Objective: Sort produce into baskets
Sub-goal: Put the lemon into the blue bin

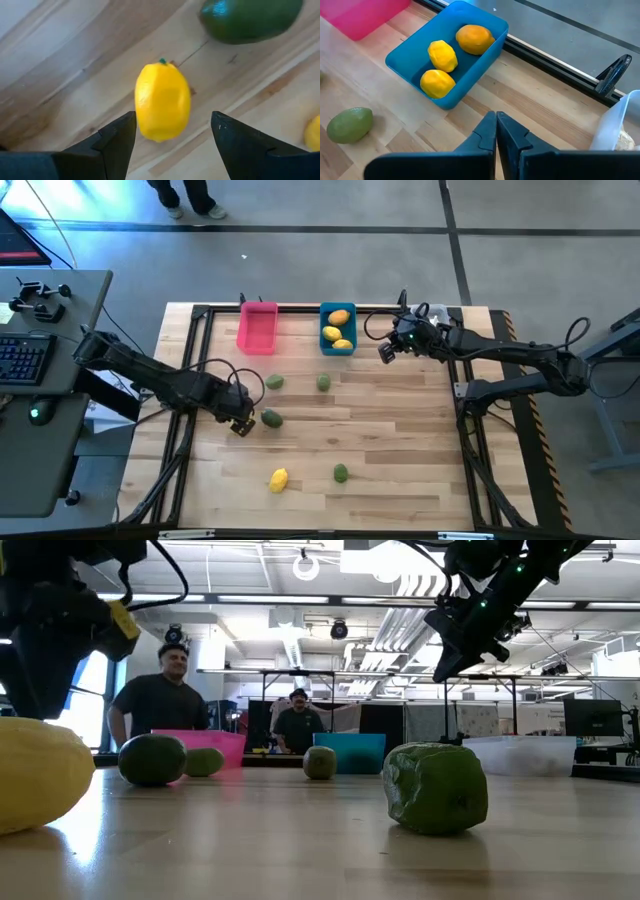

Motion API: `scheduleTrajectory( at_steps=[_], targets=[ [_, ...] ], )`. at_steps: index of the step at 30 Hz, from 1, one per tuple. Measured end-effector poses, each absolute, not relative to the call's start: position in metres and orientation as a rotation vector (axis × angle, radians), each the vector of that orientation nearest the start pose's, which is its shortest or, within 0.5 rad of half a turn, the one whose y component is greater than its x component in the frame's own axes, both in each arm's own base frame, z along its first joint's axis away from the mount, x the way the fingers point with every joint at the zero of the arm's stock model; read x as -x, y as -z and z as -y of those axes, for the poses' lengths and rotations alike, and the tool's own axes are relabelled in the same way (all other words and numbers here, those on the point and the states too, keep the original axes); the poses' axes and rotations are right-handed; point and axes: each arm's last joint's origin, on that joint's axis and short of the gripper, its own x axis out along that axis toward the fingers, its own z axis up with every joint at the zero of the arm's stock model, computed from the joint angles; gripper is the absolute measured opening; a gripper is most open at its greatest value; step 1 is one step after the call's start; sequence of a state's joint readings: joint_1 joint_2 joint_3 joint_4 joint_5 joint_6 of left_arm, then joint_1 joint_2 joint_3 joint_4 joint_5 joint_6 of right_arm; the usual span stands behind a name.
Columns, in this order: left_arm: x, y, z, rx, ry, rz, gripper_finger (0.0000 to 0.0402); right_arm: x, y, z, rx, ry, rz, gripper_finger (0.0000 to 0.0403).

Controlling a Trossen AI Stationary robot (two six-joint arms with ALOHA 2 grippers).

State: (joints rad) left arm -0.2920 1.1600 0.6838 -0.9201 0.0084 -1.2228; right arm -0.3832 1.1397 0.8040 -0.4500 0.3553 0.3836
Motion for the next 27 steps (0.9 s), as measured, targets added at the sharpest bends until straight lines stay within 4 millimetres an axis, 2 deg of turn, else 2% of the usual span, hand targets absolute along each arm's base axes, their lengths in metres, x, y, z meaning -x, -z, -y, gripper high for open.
scheduleTrajectory(
  at_steps=[18, 27],
  targets=[
    [-0.181, -0.161, 0.063, 0.655, -0.654, -1.458, 0.0243, -0.208, -0.252, 0.095, -0.354, 0.852, -0.652, 0.0],
    [-0.183, -0.156, 0.07, 0.643, -0.626, -1.476, 0.0191, -0.208, -0.253, 0.095, -0.354, 0.853, -0.651, 0.0]
  ],
)
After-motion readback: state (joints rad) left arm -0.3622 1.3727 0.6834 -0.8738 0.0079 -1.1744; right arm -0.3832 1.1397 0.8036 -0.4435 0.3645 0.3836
